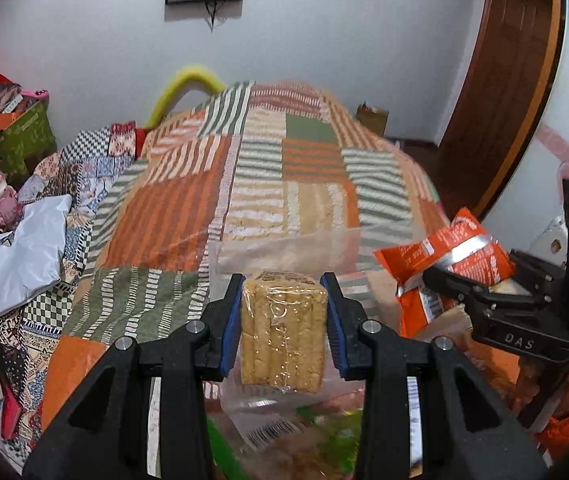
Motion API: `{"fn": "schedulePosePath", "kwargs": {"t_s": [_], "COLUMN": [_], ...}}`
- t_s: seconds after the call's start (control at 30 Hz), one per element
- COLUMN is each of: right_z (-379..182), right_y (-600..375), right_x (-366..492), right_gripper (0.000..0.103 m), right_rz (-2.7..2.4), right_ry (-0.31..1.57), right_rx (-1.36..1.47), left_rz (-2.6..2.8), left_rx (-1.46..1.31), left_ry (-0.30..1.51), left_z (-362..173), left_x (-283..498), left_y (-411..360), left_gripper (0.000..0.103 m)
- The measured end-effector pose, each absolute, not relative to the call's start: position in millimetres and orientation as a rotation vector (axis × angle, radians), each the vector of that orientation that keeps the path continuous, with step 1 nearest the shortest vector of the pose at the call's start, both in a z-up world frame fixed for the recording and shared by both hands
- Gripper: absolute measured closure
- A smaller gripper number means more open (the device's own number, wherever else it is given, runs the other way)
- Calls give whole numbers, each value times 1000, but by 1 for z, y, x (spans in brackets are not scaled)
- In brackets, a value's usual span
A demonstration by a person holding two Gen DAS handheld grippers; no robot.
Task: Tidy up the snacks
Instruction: 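Carry the chip bag into the clear box with the right gripper while the left drops the bread loaf in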
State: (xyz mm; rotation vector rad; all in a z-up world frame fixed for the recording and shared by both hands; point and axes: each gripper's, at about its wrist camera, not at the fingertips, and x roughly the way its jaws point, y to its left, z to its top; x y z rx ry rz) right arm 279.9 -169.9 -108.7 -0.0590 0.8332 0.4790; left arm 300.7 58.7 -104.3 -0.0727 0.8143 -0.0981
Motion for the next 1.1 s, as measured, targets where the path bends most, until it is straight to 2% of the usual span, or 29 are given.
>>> {"fn": "schedulePosePath", "kwargs": {"t_s": [0.43,0.6,0.67,0.73,0.83,1.1], "right_z": [-143,-138,-132,-125,-112,-78], "right_y": [-140,-138,-140,-140,-143,-159], "right_x": [301,297,294,291,282,246], "right_gripper": [42,41,38,32,28,18], "right_rz": [529,511,508,512,508,520], "right_ry": [1002,993,977,958,914,813], "right_rx": [-180,-224,-230,-230,-236,-219], "left_rz": [-94,-69,-62,-64,-73,-20], "left_rx": [-24,-13,-15,-11,-16,15], "left_ry": [925,983,965,937,903,771], "left_z": [-133,-141,-137,-128,-114,-79], "left_x": [326,327,322,316,306,257], "left_y": [55,53,54,54,54,61], "left_gripper": [66,66,66,65,58,24]}}
